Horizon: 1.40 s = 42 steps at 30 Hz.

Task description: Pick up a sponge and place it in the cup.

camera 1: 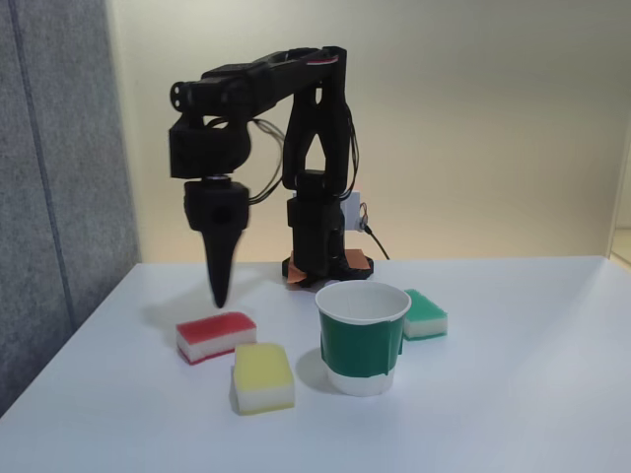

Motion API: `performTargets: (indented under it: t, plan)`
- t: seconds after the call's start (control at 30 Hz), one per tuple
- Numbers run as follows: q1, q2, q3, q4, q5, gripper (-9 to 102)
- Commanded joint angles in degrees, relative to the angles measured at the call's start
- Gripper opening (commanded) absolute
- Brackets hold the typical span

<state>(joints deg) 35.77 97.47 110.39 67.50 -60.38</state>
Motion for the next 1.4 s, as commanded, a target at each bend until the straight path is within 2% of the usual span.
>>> performTargets:
  t: [0.0,0.07,0.13,0.27,0.4,0.6,1.1,1.37]
  plan:
    - [0.2,0.9,-0.1,1.1,-3.8,0]
    - [-0.3,0.9,0.4,0.2,-5.8,1]
    - [-0.9,0.9,1.1,-0.2,-6.2,8]
    - [-1.1,0.0,1.4,-0.9,-7.6,11]
    - [-1.1,-1.3,1.3,-2.4,-8.5,23]
    - [-0.4,-4.8,0.4,-3.4,-9.6,26]
    - [2.3,-11.6,0.0,-10.7,-11.3,26]
    - [3.3,-11.9,1.7,-13.1,-11.9,12]
